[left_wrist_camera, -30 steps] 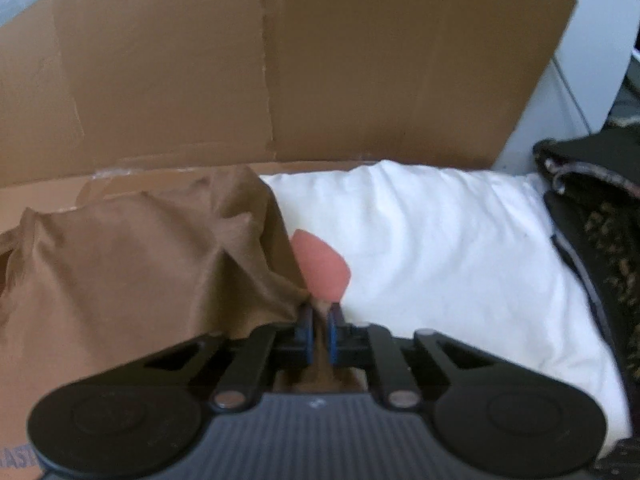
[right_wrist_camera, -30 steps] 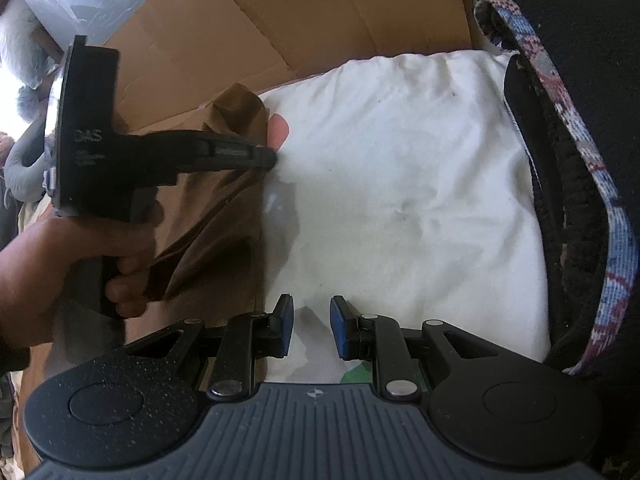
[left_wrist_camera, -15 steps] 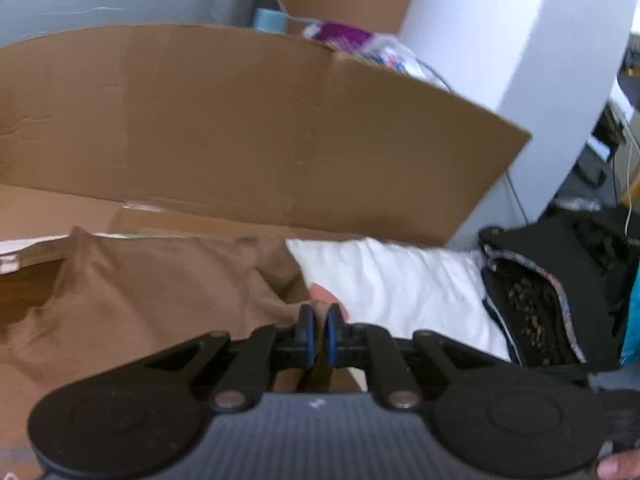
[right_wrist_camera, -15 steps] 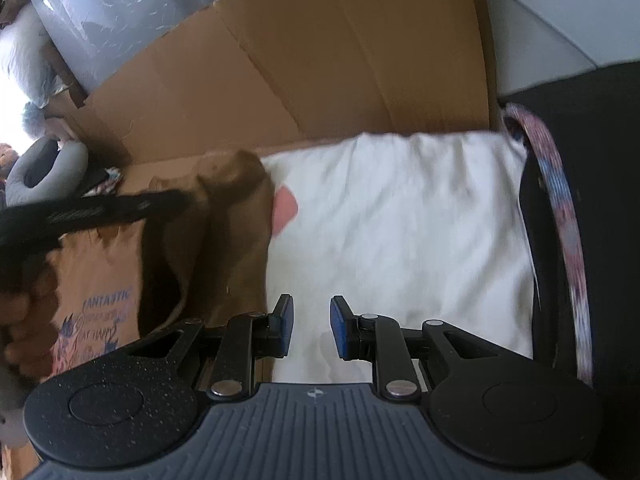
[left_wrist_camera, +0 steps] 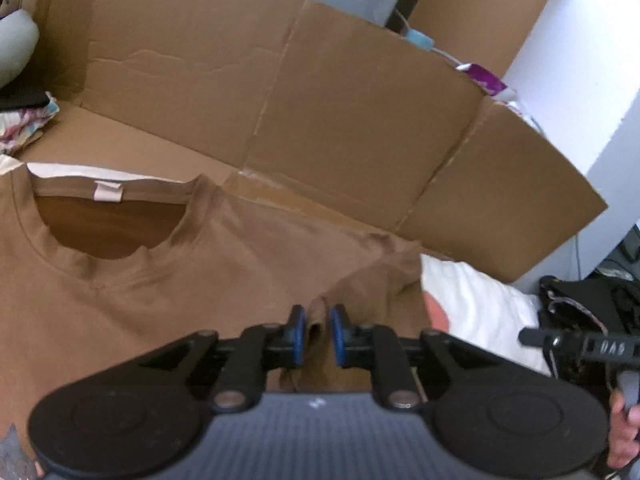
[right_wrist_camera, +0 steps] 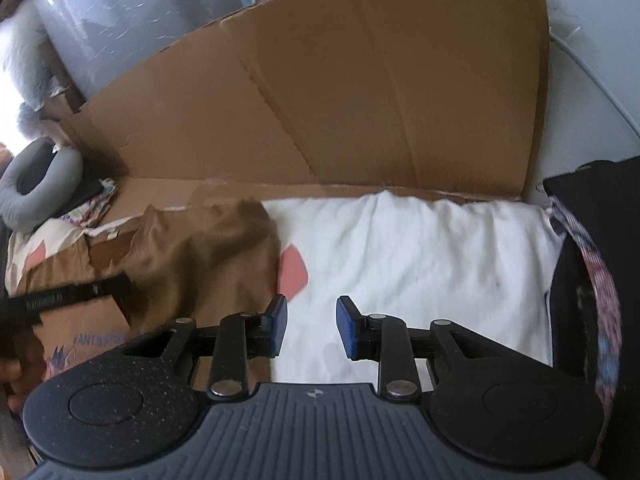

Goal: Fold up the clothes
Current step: 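Pinch the folded side edge with the left tool and tug it straight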

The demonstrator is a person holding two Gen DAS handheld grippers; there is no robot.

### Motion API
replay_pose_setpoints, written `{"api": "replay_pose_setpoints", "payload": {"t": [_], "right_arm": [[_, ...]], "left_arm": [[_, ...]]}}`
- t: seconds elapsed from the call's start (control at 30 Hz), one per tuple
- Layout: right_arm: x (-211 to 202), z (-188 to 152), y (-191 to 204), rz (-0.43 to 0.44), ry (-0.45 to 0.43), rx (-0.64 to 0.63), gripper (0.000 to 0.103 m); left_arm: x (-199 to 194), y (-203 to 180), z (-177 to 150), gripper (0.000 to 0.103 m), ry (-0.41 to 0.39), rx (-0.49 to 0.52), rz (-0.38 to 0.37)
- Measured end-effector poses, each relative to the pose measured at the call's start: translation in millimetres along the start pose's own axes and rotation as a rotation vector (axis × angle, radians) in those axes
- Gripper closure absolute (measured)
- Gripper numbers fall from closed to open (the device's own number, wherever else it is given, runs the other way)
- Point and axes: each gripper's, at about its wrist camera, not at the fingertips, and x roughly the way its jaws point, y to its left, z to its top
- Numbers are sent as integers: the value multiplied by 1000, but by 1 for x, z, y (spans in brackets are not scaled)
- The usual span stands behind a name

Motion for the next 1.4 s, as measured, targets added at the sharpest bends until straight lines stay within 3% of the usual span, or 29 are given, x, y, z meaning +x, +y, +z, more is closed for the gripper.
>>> {"api": "replay_pose_setpoints", "payload": {"t": [0.1, 0.3, 0.43, 0.57, 0.7, 0.97, 1.4], "right_arm": [[9, 9, 3, -7, 12, -14, 69], [29, 32, 17, 0, 20, -15, 68], [46, 50, 33, 19, 19, 6, 60], [69, 66, 48, 29, 24, 39, 57], [94, 78, 58, 7, 62, 67, 57], [125, 94, 68, -33, 172, 128, 57], [171, 103, 74, -234, 348, 143, 57]], "left_arm": [[5, 7, -3, 64, -11, -9, 6], [21, 23, -12, 65, 18, -71, 1], [26, 37, -16, 65, 26, -141, -34], [28, 50, -13, 70, 19, -236, -77], [33, 55, -11, 96, 26, -291, -105], [25, 42, -10, 99, 25, -265, -150], [-8, 32, -13, 100, -17, -263, -185]]}}
